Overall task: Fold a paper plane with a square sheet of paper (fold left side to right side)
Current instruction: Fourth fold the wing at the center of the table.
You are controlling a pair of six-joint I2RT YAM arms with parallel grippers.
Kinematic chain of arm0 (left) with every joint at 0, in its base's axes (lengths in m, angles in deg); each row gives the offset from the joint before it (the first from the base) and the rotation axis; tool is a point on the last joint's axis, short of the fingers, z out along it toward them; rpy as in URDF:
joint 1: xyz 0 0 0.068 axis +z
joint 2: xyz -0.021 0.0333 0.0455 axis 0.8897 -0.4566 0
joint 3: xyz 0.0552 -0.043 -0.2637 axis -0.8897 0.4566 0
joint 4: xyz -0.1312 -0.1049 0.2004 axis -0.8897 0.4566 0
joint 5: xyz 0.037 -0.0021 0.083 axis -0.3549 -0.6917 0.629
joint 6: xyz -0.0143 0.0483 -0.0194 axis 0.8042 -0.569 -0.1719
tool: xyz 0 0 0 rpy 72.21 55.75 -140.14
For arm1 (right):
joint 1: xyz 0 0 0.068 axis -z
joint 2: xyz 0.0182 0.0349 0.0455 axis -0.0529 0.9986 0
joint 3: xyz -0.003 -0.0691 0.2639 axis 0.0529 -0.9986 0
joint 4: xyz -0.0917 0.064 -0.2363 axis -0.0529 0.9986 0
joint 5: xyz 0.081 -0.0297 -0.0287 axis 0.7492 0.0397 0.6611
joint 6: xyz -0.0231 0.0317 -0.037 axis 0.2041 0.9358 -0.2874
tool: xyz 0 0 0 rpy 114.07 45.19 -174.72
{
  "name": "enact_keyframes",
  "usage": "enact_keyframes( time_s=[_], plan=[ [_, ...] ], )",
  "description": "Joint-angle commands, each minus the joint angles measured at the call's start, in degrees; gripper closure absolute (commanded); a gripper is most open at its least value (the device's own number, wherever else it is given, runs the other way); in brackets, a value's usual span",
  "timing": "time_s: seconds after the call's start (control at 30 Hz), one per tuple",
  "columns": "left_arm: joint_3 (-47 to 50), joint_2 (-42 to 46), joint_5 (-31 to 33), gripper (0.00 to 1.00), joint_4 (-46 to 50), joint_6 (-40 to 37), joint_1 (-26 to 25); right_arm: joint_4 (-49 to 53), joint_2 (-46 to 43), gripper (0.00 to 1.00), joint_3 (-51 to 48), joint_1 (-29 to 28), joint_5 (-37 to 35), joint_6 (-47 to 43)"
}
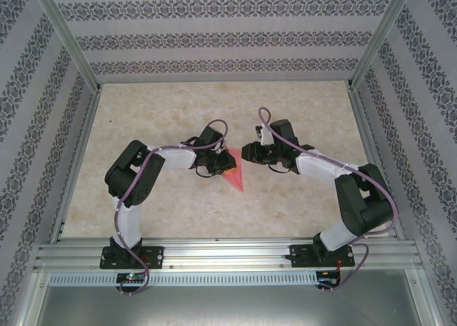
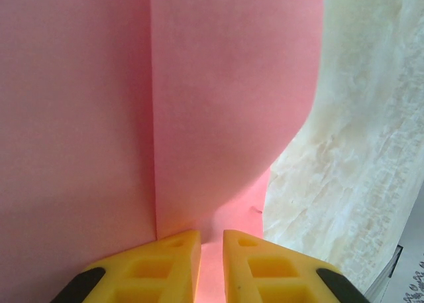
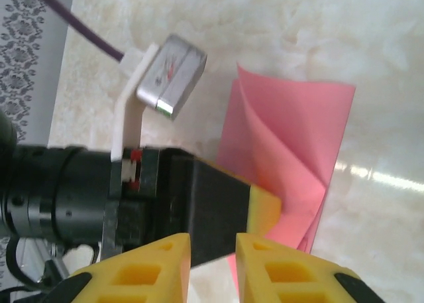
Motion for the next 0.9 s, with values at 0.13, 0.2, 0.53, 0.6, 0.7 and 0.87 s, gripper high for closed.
enact_keyframes(
  time_s=[0.13,0.2,0.53,0.6,0.7,0.87],
  plan=[
    [2.26,-1.69,2.71,0.8,3.63,0.4,0.3,-7.09,1.01,0.79,-7.76,-5.55,4.02,6.74],
    [2.15,-1.67,2.76,0.8,3.75,0.3,0.31,-7.44,1.88,0.79,-7.77,-6.15,3.57,6.83],
    [2.16,-1.73,2.79,0.81,3.98,0.13,0.3,-4.24,7.14,0.8,-5.39,-6.58,1.99,4.39],
    [1.92,-1.68,2.88,0.81,4.26,-0.05,0.33,-3.1,7.53,0.8,-5.27,-6.6,1.5,3.88],
    [1.89,-1.69,2.88,0.81,4.35,-0.19,0.31,-1.11,7.69,0.8,-5.06,-6.62,0.35,2.89],
    [1.6,-1.78,2.97,0.81,4.63,-0.23,0.3,1.1,8.04,0.8,-4.78,-6.71,-0.64,2.22]
  ],
)
